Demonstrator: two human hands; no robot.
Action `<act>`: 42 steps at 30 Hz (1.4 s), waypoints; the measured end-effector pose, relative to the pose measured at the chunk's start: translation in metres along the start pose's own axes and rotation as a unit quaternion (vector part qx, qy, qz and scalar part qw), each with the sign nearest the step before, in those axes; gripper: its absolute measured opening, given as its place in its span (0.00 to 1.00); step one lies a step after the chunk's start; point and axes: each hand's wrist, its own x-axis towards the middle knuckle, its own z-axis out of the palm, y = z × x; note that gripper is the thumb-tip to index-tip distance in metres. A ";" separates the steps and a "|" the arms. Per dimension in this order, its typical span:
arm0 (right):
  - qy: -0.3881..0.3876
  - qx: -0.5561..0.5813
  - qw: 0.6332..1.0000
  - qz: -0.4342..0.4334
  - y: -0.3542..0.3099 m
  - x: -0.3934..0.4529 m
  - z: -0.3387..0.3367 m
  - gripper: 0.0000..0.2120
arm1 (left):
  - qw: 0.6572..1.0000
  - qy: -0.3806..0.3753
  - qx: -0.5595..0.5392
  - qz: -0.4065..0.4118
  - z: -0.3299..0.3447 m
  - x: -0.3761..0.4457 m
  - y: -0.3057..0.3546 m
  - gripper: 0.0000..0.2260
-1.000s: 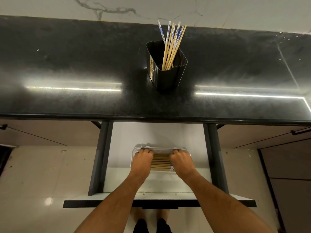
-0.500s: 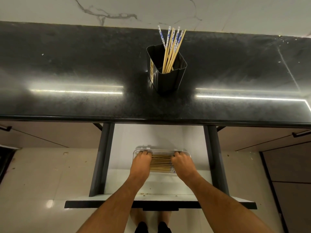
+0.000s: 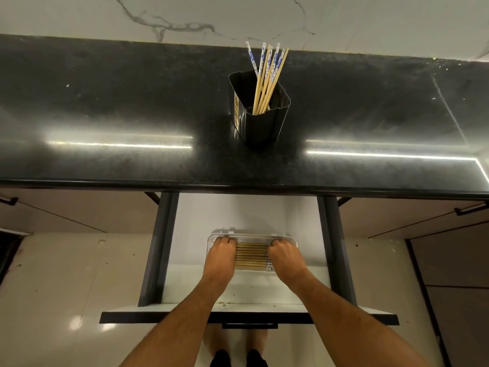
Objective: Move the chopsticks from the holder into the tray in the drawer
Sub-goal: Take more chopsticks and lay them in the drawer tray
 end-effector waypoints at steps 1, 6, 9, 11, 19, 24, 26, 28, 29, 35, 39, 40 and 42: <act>0.000 0.007 1.000 0.002 0.001 0.000 0.000 0.13 | 1.000 -0.002 0.000 0.002 0.000 0.000 0.000 0.13; 0.010 0.029 1.000 0.003 0.003 0.000 0.003 0.16 | 1.000 -0.013 0.000 0.009 0.001 0.001 -0.003 0.13; 0.011 0.041 0.999 0.006 0.005 -0.001 0.005 0.18 | 1.000 -0.019 0.004 0.004 0.000 -0.001 -0.002 0.14; 0.014 0.041 0.999 0.007 0.005 -0.001 0.006 0.20 | 1.000 -0.014 0.006 0.005 -0.001 -0.002 -0.003 0.15; 0.009 0.013 1.000 0.003 0.003 0.005 0.007 0.17 | 1.000 0.004 0.011 0.006 -0.001 -0.003 -0.002 0.18; 0.045 0.043 0.998 -0.003 0.004 -0.002 0.012 0.18 | 0.999 0.039 0.012 0.035 -0.004 -0.006 -0.003 0.18; 0.111 0.087 0.990 0.000 0.009 -0.007 0.012 0.15 | 0.996 0.070 0.013 0.062 -0.009 -0.008 -0.003 0.14; 0.215 0.140 0.967 -0.004 0.016 -0.012 0.013 0.09 | 0.990 0.117 0.005 0.084 -0.014 -0.011 -0.004 0.12; 0.263 0.166 0.950 0.006 0.019 -0.013 0.013 0.07 | 0.985 0.147 -0.007 0.090 -0.017 -0.011 -0.004 0.11; 0.285 0.444 0.797 0.293 0.032 -0.008 -0.005 0.08 | 0.933 0.240 -0.238 -0.127 -0.033 -0.003 0.001 0.11; 0.184 0.541 0.711 0.411 0.039 -0.002 0.008 0.18 | 0.862 0.173 -0.357 -0.315 -0.030 0.007 -0.006 0.13; 0.170 0.545 0.706 0.419 0.038 -0.002 0.011 0.20 | 0.854 0.158 -0.372 -0.328 -0.028 0.008 -0.007 0.13; 0.158 0.545 0.704 0.428 0.035 -0.004 0.013 0.21 | 0.853 0.144 -0.376 -0.332 -0.024 0.009 -0.009 0.13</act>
